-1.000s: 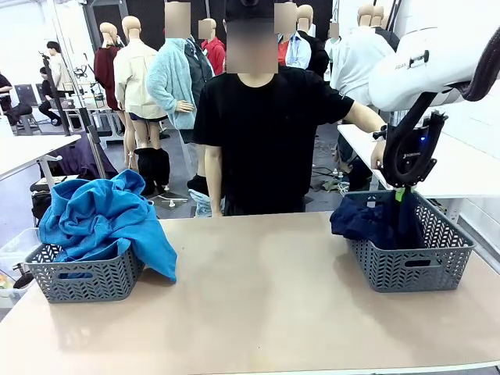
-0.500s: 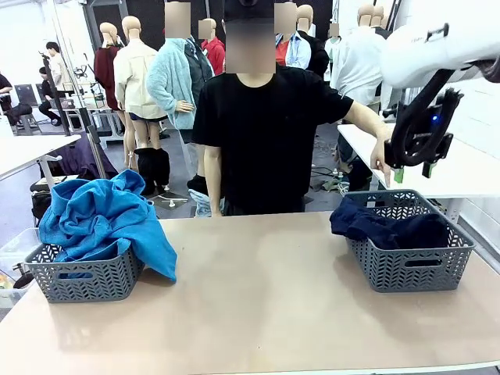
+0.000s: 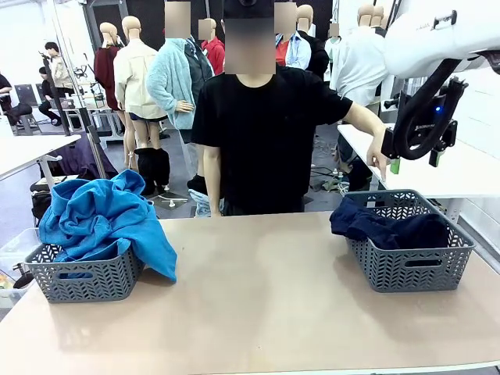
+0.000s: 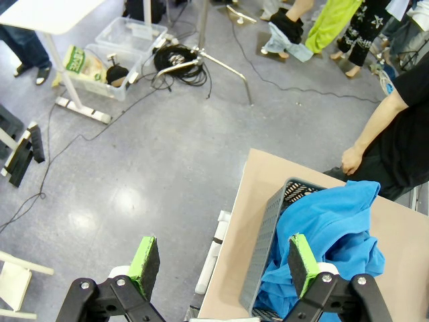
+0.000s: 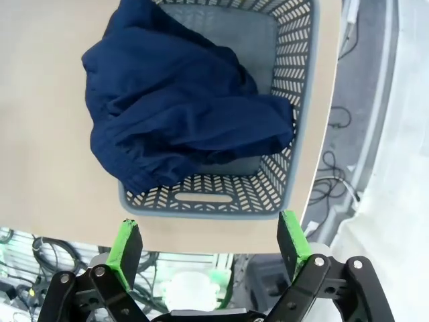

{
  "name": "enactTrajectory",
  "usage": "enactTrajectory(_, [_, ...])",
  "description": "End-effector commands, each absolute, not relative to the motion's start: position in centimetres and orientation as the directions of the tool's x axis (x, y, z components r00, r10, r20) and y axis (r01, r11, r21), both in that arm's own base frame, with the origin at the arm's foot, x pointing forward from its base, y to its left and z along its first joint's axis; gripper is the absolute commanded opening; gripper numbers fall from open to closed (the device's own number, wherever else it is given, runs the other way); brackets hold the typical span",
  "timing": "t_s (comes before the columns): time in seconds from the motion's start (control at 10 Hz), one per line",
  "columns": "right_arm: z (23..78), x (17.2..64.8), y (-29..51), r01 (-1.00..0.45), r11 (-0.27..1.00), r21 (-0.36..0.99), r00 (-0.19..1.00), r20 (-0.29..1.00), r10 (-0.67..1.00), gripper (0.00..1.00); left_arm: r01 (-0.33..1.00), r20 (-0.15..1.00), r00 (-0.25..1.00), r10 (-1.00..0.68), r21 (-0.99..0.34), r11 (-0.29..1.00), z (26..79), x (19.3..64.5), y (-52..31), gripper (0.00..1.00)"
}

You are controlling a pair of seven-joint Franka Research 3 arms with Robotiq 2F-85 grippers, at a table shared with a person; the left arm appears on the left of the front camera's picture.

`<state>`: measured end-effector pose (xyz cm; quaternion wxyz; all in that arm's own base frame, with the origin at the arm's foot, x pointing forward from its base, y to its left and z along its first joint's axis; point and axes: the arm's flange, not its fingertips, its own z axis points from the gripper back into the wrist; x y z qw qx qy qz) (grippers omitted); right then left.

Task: Sort the tops and bottoms.
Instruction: Sort the clothes according to human instructions.

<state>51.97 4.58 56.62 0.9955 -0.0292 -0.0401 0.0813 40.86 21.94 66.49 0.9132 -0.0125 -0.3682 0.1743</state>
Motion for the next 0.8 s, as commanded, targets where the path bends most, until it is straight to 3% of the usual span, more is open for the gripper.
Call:
enactTrajectory(0.0, [56.67,52.07,4.37,-0.163,0.985,-0.062,0.983,0.079,0.168,1.00,-0.309,0.670,0.668,0.325,-0.148,0.940,66.50,40.77,22.00,1.00])
enactTrajectory(0.7, [56.67,52.07,4.37,-0.163,0.985,-0.062,0.983,0.079,0.168,1.00,-0.309,0.670,0.668,0.325,-0.148,0.940,66.50,40.77,22.00,1.00])
